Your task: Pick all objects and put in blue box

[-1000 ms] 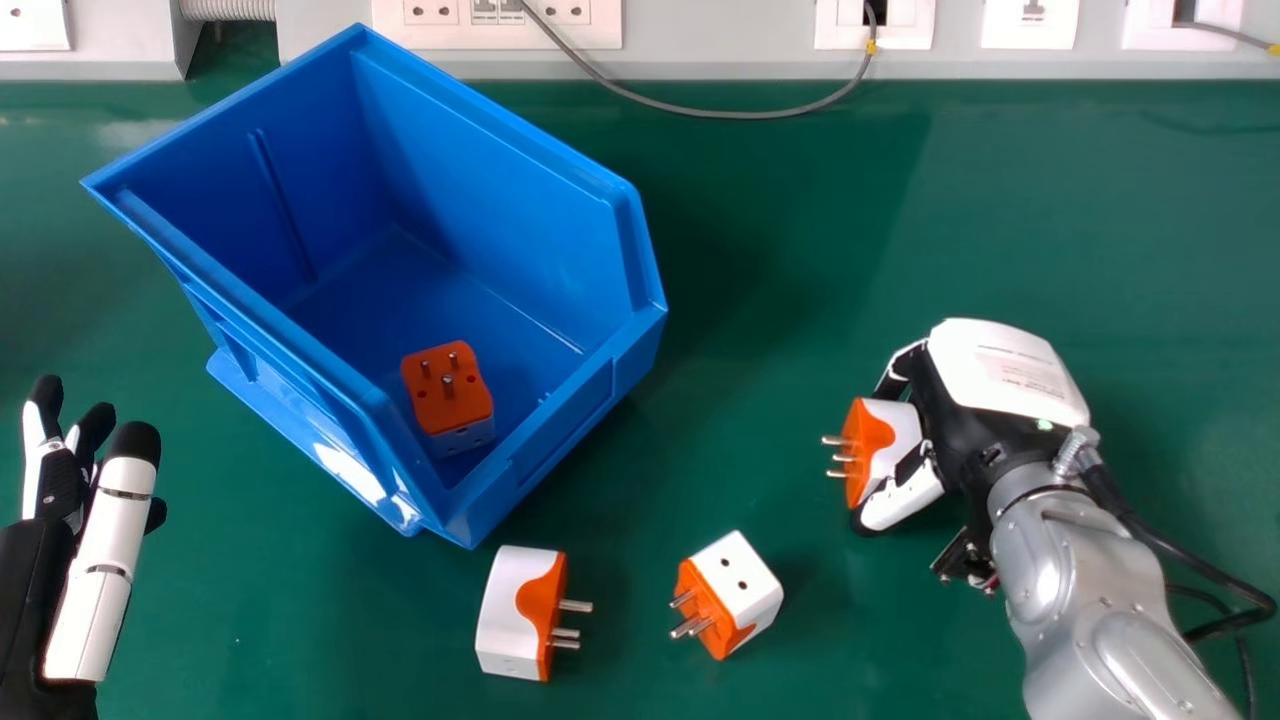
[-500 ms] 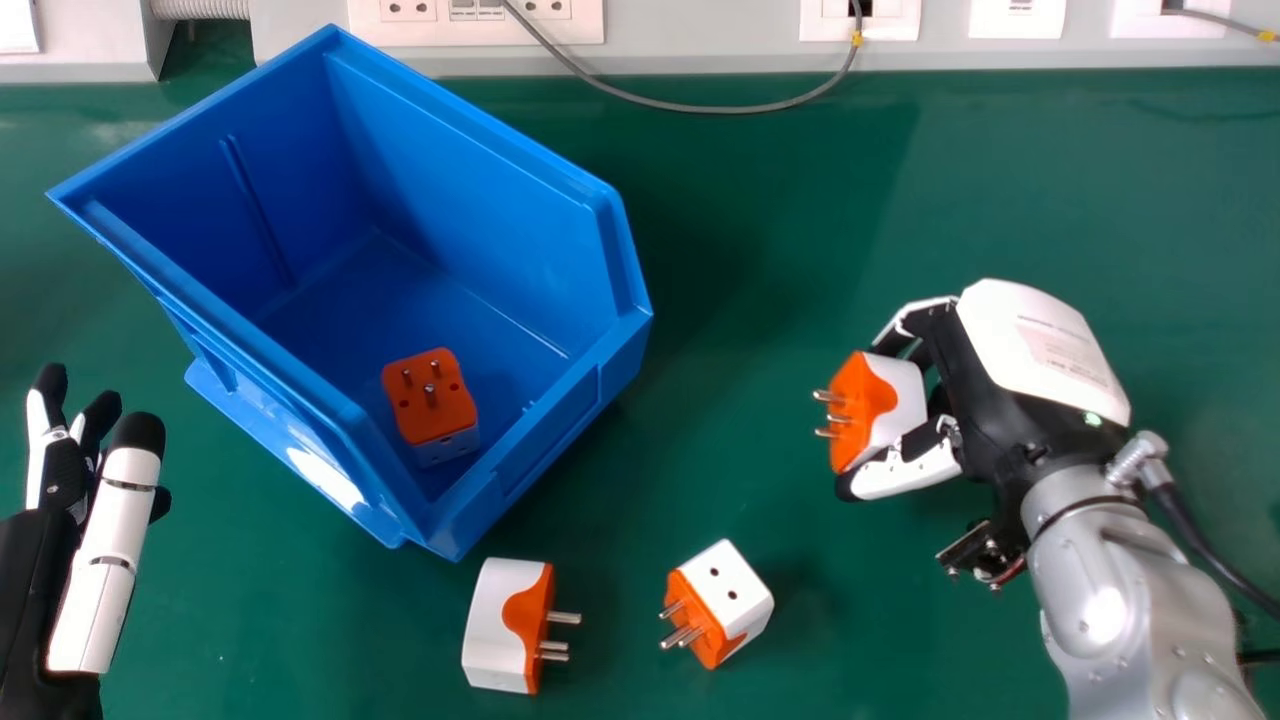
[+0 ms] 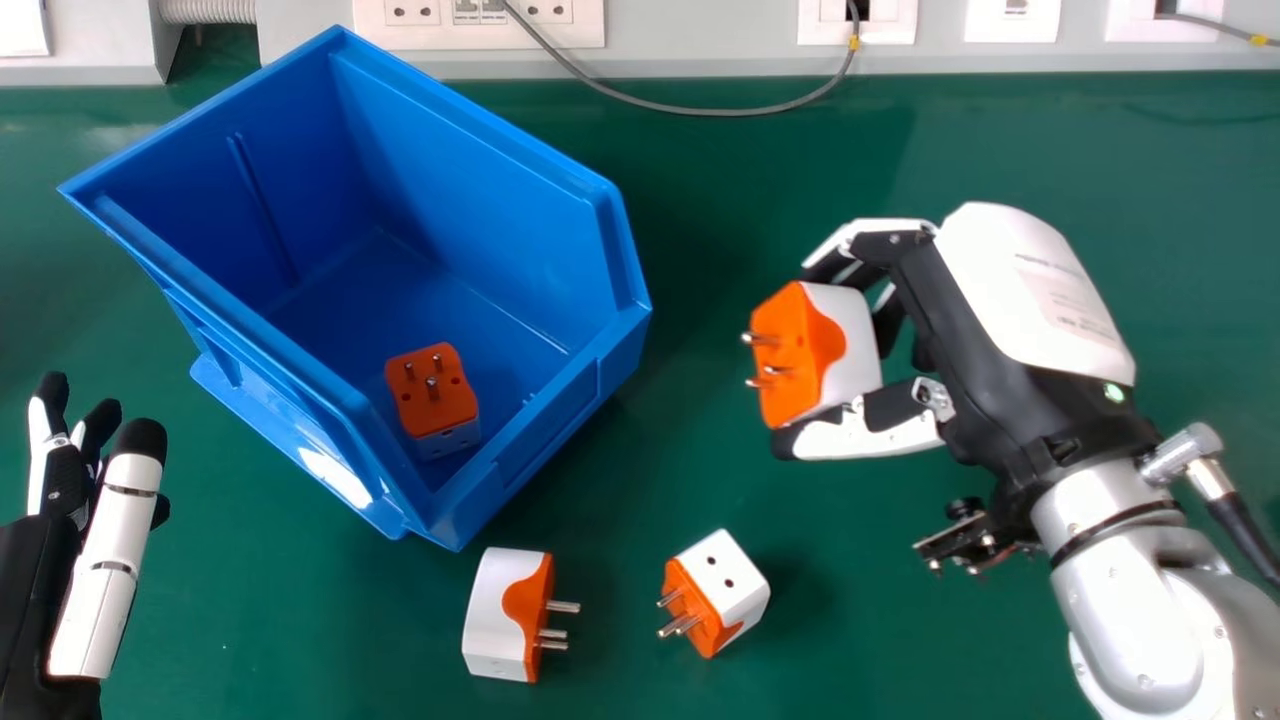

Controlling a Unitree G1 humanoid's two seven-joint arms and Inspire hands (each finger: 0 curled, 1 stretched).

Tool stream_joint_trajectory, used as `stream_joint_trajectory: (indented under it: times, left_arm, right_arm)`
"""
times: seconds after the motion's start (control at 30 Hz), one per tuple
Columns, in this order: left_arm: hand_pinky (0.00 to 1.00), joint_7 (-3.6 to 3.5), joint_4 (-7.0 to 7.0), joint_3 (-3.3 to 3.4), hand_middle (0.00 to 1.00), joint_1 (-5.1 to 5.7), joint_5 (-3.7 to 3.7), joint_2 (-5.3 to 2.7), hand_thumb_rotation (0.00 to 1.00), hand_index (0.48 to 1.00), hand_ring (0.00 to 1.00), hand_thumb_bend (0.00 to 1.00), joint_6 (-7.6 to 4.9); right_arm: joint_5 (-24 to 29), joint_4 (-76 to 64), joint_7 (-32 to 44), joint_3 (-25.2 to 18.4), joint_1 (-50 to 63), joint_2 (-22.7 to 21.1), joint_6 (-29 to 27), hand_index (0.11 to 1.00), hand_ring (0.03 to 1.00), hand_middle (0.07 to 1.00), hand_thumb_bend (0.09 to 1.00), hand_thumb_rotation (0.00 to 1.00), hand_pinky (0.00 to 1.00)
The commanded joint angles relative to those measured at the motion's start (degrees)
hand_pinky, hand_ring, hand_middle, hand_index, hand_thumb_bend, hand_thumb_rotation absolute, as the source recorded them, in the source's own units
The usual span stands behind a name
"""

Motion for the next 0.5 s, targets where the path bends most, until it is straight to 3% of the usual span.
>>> stream_joint_trajectory:
  times: [0.0,0.2,0.47]
  left_arm:
    - [0.88,0.15,-0.35,0.16,0.99,-0.27,0.16,0.22,0.97,1.0,0.96,0.44,-1.3]
    - [0.88,0.45,0.13,-0.11,0.99,-0.53,0.44,-0.08,0.97,1.0,0.96,0.44,-1.46]
    - [0.88,0.69,-0.77,-0.48,0.99,-0.12,0.77,-0.5,0.97,1.0,0.96,0.44,-0.89]
  right_arm:
    - [0.0,-2.2,-0.1,0.5,-1.7,1.0,-2.4,0.56,0.419,0.527,0.485,0.0,0.28]
    - [0.3,1.8,-1.0,2.2,-6.5,3.6,-6.6,0.556,0.421,0.527,0.486,0.0,0.29]
    - [1.1,5.2,1.3,4.9,-12.0,7.8,-7.7,0.554,0.42,0.527,0.486,0.0,0.29]
